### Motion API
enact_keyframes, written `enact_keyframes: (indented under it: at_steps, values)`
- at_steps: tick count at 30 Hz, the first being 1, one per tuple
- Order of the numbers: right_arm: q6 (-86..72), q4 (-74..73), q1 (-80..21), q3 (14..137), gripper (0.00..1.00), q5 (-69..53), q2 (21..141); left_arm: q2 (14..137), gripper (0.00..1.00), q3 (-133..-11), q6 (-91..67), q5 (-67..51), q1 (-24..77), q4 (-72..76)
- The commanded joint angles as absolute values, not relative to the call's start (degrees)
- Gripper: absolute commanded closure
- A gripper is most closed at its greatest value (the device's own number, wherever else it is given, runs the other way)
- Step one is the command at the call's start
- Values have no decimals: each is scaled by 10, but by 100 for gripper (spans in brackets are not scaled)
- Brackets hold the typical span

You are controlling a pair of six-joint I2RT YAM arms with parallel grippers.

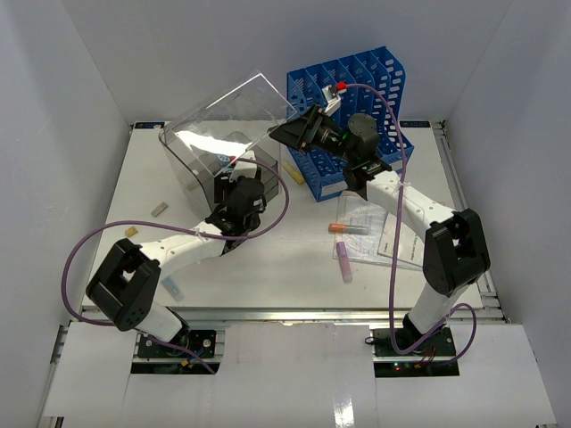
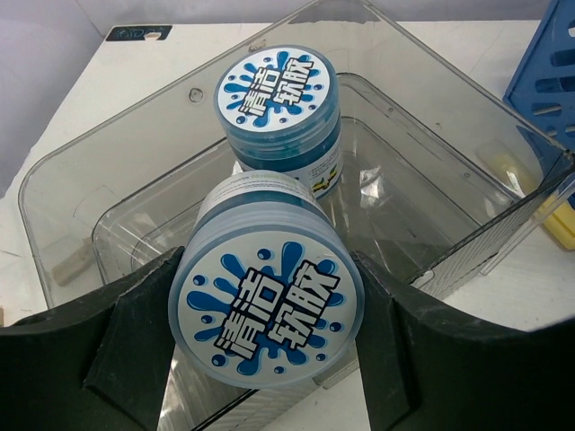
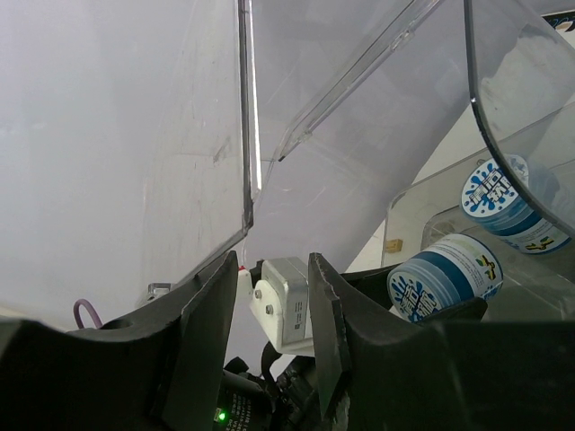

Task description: Organize the desk

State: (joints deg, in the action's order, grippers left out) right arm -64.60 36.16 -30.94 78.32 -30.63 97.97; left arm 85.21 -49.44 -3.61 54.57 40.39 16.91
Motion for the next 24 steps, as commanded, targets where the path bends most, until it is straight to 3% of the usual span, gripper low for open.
enact_keyframes:
  at_steps: [1,7,12,24]
  values:
    - [-649,396,-313,794,56,-306,954,825,40,-514,-76,532,404,126]
    - [-647,396,-313,792,56,-303,953,795,15,-513,-81,495,405,90]
    - [-645,396,-312,789,56,-302,951,775,7,-504,-58,452,408,78]
    - [-639,396,-313,788,56,-300,951,726,6,-436,1,391,417,106]
